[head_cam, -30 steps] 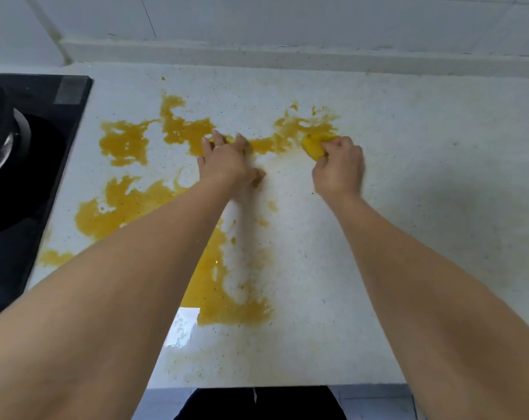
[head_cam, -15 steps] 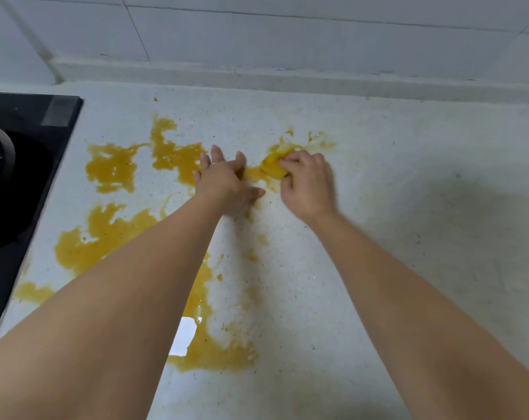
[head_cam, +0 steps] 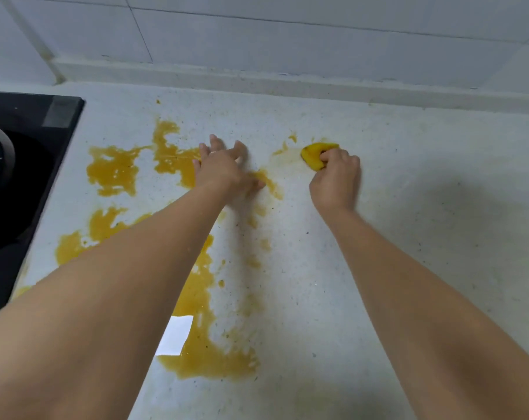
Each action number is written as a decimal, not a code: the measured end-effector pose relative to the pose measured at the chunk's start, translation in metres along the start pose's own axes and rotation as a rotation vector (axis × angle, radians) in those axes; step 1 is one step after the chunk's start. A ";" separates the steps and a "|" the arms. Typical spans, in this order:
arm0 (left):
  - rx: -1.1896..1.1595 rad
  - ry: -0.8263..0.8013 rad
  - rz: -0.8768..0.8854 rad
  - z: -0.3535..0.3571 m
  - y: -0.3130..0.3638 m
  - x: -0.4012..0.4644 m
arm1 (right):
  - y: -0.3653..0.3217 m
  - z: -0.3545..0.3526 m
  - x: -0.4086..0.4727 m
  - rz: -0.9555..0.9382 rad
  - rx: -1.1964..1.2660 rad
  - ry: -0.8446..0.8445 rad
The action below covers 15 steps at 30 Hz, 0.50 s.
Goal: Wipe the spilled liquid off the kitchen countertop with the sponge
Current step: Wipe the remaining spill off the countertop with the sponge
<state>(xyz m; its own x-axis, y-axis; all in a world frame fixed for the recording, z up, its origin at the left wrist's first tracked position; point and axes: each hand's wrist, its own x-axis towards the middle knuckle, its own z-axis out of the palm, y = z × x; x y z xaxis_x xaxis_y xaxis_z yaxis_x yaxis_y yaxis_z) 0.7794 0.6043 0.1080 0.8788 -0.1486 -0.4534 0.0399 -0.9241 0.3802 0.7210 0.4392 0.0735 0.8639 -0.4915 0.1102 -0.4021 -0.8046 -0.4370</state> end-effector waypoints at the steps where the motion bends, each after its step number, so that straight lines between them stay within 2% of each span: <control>1: 0.009 -0.006 0.006 -0.003 0.000 0.004 | 0.001 0.002 0.003 -0.043 -0.009 -0.026; 3: 0.010 -0.030 0.009 -0.004 -0.001 0.010 | 0.010 0.000 0.015 -0.095 -0.022 -0.039; 7: 0.025 -0.042 0.025 0.002 -0.007 0.017 | 0.016 0.001 0.049 0.084 -0.012 0.037; 8: 0.022 -0.043 0.021 0.002 -0.006 0.018 | 0.004 0.006 0.047 0.036 0.005 0.019; 12: 0.028 -0.041 -0.007 0.000 -0.002 0.019 | -0.039 0.028 0.011 -0.381 0.160 -0.129; 14: 0.046 -0.041 0.007 0.000 -0.003 0.019 | -0.028 0.024 0.018 -0.379 0.132 -0.094; 15: 0.050 -0.044 0.014 0.000 -0.005 0.019 | -0.018 0.020 0.032 -0.298 0.074 -0.079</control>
<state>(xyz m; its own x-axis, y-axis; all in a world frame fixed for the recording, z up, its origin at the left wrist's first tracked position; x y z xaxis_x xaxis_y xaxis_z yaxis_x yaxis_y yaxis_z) 0.7962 0.6057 0.0976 0.8574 -0.1758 -0.4838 0.0032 -0.9380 0.3466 0.7617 0.4445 0.0664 0.9623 -0.2084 0.1747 -0.1075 -0.8815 -0.4597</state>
